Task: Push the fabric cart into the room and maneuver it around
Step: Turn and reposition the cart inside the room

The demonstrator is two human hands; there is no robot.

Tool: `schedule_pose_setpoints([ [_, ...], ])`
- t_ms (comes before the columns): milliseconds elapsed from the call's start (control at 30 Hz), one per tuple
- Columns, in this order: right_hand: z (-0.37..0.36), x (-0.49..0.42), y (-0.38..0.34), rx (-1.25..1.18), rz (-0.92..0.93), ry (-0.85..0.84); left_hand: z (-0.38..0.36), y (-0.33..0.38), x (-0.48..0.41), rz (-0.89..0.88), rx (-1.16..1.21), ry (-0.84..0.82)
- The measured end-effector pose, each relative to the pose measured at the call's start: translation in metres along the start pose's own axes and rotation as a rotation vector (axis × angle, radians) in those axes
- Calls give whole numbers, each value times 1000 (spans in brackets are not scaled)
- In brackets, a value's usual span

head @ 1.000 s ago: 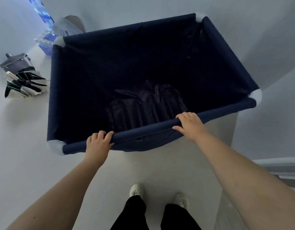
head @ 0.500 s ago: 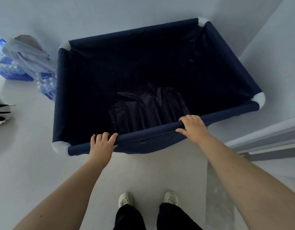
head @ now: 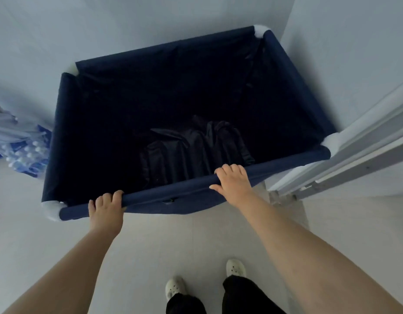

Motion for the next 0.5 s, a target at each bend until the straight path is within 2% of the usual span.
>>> schedule_pose_setpoints([
  [233,-6,-9,-15,53,7,52,-10,-20,-11,-37,37,50],
  [500,-2,-32,-47,152,-97,-88,-18,-53,-15,-125,-4,121],
])
Point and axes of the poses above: each hand's wrist, its own x-axis away from the middle knuckle, its own z-axis out of the back of the hand, y = z × x, the point moved 4 cm from there along -x, towards the middle knuckle, and after that the axes turned 13 degrees about -y, right-handed, at the moved point
